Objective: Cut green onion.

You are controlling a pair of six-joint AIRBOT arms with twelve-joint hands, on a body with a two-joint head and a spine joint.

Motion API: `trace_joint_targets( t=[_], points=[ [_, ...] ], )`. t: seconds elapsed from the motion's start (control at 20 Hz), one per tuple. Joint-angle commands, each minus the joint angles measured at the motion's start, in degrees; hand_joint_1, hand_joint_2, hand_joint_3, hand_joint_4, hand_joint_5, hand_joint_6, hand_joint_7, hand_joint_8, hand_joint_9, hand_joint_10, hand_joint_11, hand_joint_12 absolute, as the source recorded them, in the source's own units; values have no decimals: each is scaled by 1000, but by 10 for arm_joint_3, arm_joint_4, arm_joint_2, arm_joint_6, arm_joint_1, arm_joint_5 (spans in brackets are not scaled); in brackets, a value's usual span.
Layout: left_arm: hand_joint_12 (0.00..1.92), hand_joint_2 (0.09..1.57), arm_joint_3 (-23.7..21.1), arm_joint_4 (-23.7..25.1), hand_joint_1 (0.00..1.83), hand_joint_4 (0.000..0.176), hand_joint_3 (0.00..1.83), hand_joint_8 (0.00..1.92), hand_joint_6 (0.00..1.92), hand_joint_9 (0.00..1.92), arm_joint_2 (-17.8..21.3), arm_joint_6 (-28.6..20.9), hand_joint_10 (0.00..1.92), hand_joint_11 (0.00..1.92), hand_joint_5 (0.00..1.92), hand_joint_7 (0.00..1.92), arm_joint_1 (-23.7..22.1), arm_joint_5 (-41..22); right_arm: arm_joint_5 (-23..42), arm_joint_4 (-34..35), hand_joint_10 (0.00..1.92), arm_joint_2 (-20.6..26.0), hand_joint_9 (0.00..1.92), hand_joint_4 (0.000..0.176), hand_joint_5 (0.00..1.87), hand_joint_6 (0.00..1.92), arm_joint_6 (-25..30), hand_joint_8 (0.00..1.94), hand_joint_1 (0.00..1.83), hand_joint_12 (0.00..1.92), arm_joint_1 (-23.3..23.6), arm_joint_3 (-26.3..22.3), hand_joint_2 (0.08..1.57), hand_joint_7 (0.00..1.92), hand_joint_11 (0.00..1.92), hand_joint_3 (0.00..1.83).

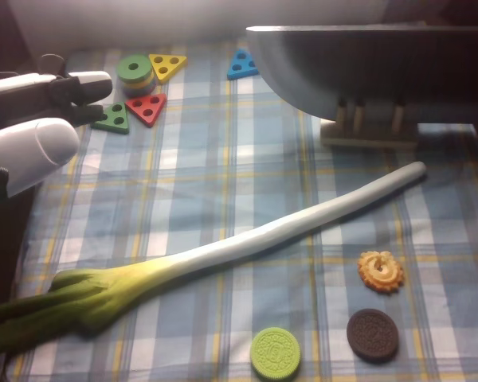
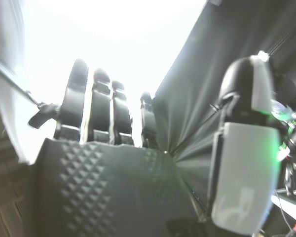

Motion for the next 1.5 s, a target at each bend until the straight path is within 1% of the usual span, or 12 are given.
trace_joint_targets(
  t=[0.0, 0.5, 0.6, 0.75, 0.95, 1.0, 1.05, 1.1, 1.25, 1.3, 1.35, 1.45],
  points=[
    [786, 1340, 4, -2, 42, 73, 0, 1, 1, 484, -1, -6, 1, 0, 411, 528, -6, -60, -6, 7, 0, 3, 1, 176, 0, 0, 1, 0, 903, 1, 17, 13, 835, 0, 0, 0],
    [634, 1353, 4, 3, 114, 62, 0, 7, 6, 455, -2, -11, 4, 0, 444, 585, -5, -51, -277, -47, 19, -55, 97, 175, 12, 4, -25, 14, 1064, 25, 169, 117, 863, 142, 56, 0],
    [597, 1355, 4, 5, 133, 65, 0, 0, 0, 441, -2, -11, 1, 0, 400, 549, -5, -51, -309, -64, 21, -67, 172, 127, 32, 5, -25, 9, 1038, 35, 193, 131, 871, 188, 72, 1],
    [602, 1361, 4, 5, 86, 63, 1, 4, 3, 456, -2, -13, 6, 0, 410, 550, -5, -51, -318, -67, 14, -72, 373, 107, 206, 3, -25, 5, 981, 154, 198, 135, 853, 418, 225, 0],
    [629, 1359, 4, 5, 116, 58, 1, 0, 1, 440, -2, -17, 0, 0, 412, 537, -5, -51, -321, -67, 59, -73, 897, 6, 754, 2, -25, 12, 1004, 878, 197, 135, 939, 887, 530, 0],
    [641, 1360, 4, 5, 118, 53, 0, 3, 0, 446, -2, -17, 3, 0, 402, 545, -5, -50, -321, -67, 28, -74, 857, 11, 895, 14, -25, 20, 963, 1107, 197, 135, 1001, 1007, 185, 1],
    [645, 1359, 4, 5, 121, 56, 0, 4, 1, 449, -3, -18, 3, 0, 403, 548, -5, -50, -321, -67, 30, -76, 885, 143, 1007, 696, -26, 15, 1015, 1272, 197, 135, 1063, 1074, 55, 5],
    [680, 1354, 4, 5, 135, 53, 0, 4, 0, 462, -3, -18, 6, 0, 401, 557, -5, -49, -321, -67, 111, -79, 1046, 169, 984, 916, -27, 42, 1011, 1410, 197, 135, 1097, 1168, 326, 5],
    [653, 1351, 5, 5, 130, 51, 0, 0, 2, 461, -4, -19, 2, 0, 409, 549, -5, -50, -321, -67, 566, -90, 1222, 36, 970, 998, -29, 76, 1055, 1242, 201, 139, 1123, 1364, 927, 2],
    [650, 1352, 5, 4, 137, 46, 0, 0, 1, 458, -4, -20, 1, 0, 409, 542, -5, -50, -321, -66, 917, -94, 1188, 0, 1032, 643, -29, 134, 853, 1456, 202, 142, 1160, 1431, 938, 4],
    [650, 1352, 5, 4, 140, 45, 0, 2, 2, 460, -4, -20, 1, 0, 413, 548, -5, -50, -321, -64, 1223, -98, 1132, 0, 1088, 574, -29, 223, 781, 1601, 203, 145, 1177, 1466, 934, 3],
    [655, 1345, 5, 4, 160, 47, 0, 6, 4, 475, -5, -20, 6, 0, 422, 560, -5, -50, -321, -62, 1877, -101, 1252, 0, 934, 1804, -29, 1796, 675, 1908, 204, 148, 1242, 1188, 1254, 9]
  ],
)
